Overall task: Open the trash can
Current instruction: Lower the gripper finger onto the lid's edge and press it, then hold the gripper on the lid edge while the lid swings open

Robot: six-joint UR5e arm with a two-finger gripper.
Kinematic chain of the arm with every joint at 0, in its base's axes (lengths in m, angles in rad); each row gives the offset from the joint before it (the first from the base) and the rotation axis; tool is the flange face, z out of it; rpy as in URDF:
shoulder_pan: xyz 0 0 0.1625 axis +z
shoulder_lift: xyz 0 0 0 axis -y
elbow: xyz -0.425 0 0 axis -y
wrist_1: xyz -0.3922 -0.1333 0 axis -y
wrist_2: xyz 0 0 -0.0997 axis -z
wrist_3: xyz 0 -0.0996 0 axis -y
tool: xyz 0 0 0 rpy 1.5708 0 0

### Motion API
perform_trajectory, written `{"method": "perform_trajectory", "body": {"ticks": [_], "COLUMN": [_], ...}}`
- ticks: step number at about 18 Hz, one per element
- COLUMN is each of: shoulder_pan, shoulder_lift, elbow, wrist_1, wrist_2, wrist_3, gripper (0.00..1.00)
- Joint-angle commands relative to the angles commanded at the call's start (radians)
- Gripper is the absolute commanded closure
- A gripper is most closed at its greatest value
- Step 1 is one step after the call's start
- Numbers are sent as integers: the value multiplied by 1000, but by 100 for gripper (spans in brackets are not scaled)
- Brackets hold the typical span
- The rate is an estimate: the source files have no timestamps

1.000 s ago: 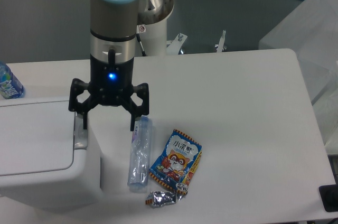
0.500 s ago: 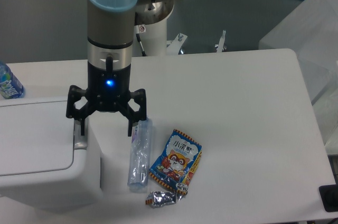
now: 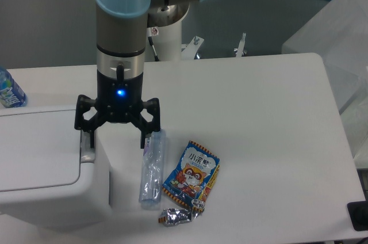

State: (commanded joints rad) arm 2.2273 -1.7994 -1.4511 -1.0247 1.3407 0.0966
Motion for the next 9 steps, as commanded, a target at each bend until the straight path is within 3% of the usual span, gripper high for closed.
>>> {"method": "perform_trajectory", "body": {"ticks": [9], "shoulder_pan": [0], "shoulder_lift": [-2], "elbow": [-6], "wrist_1": [3], "wrist_2": [0], "wrist_3": [0], "gripper": [0]}}
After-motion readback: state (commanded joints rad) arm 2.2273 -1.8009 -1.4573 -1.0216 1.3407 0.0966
